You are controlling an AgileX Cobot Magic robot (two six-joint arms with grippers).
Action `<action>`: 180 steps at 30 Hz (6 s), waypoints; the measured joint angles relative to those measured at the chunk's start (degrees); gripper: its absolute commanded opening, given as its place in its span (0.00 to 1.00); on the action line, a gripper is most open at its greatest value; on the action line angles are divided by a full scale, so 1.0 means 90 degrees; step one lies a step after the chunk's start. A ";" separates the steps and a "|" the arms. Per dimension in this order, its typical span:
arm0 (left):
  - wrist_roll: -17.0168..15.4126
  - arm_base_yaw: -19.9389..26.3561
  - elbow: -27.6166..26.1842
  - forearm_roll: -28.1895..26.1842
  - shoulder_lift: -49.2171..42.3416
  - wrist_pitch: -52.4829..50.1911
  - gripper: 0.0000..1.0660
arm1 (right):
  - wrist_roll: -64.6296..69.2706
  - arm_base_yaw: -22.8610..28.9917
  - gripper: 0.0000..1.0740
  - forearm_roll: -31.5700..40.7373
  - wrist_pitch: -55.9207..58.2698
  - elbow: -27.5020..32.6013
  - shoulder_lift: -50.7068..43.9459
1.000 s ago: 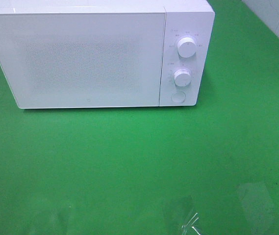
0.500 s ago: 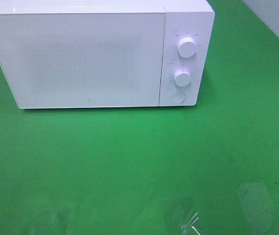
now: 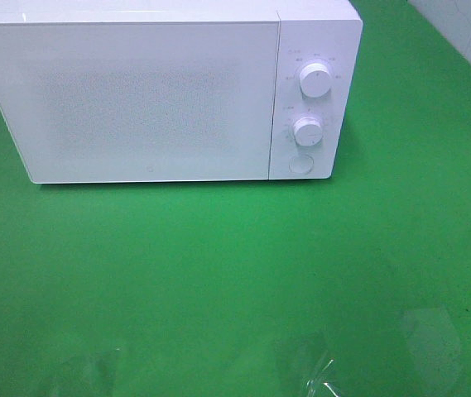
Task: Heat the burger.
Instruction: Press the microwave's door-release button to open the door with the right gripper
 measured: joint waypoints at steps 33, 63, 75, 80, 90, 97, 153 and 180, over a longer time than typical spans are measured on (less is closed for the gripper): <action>0.0000 0.0000 0.0000 0.0006 0.0000 0.0000 0.93 | 0.0306 0.0000 0.62 -0.0439 -0.4819 0.0980 0.3170; 0.0000 0.0000 0.0000 0.0006 0.0000 0.0000 0.93 | -0.2012 0.3565 0.62 0.5227 -0.9728 0.2094 0.6124; 0.0000 0.0000 0.0000 0.0006 0.0000 0.0000 0.93 | -0.2203 0.4756 0.62 0.6003 -0.9887 0.1426 0.6755; 0.0000 0.0000 0.0000 0.0006 0.0000 0.0000 0.93 | -0.2203 0.4902 0.62 0.6022 -0.9887 0.1216 0.6907; 0.0000 0.0000 0.0000 0.0006 0.0000 0.0000 0.93 | -0.2215 0.5195 0.64 0.6392 -0.9887 0.0879 0.7130; 0.0000 0.0000 0.0000 0.0006 0.0000 0.0000 0.93 | -0.2215 0.5195 0.70 0.6468 -0.9874 0.0770 0.7130; 0.0000 0.0000 0.0000 0.0006 0.0000 0.0000 0.93 | 0.6564 0.5144 0.00 0.6608 -0.8499 0.0388 0.7289; 0.0000 0.0000 0.0000 0.0006 0.0000 0.0000 0.93 | 0.7850 0.3756 0.00 0.5348 -0.8079 -0.0802 0.8696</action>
